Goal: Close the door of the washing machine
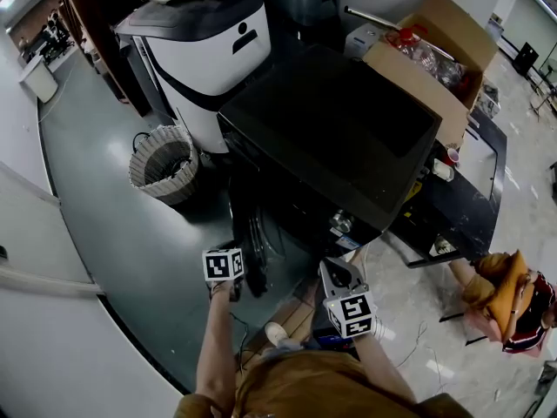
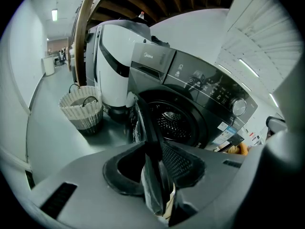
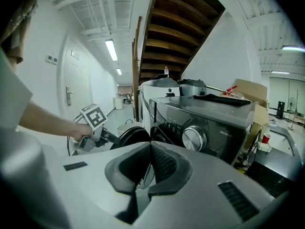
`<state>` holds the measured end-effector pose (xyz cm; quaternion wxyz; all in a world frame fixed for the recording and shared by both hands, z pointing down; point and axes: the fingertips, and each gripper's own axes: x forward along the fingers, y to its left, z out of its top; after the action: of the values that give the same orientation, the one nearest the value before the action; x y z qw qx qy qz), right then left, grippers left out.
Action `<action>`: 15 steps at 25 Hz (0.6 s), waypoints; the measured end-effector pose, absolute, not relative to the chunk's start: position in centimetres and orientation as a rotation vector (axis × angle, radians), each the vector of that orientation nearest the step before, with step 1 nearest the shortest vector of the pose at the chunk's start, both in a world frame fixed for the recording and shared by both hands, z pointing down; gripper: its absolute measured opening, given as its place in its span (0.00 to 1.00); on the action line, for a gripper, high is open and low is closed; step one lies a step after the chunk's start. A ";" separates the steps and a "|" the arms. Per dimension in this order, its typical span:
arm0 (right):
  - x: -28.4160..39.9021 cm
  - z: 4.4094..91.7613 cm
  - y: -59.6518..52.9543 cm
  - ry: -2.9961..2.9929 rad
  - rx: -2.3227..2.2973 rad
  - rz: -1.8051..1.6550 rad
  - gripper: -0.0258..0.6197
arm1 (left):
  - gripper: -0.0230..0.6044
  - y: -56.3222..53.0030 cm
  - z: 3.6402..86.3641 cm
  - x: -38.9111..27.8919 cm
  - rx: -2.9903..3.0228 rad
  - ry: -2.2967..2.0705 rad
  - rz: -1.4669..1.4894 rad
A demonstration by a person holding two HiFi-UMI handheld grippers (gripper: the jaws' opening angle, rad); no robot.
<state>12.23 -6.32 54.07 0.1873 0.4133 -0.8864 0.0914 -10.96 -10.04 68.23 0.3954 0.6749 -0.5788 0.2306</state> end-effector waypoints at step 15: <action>13.6 54.5 -6.5 -2.483 1.189 0.269 0.06 | 0.24 -10.6 68.1 -9.2 1.715 -1.461 0.553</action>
<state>13.62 -6.52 54.52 0.1868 0.4223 -0.8819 0.0956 -9.17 -10.64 68.14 0.3993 0.6778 -0.5775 0.2184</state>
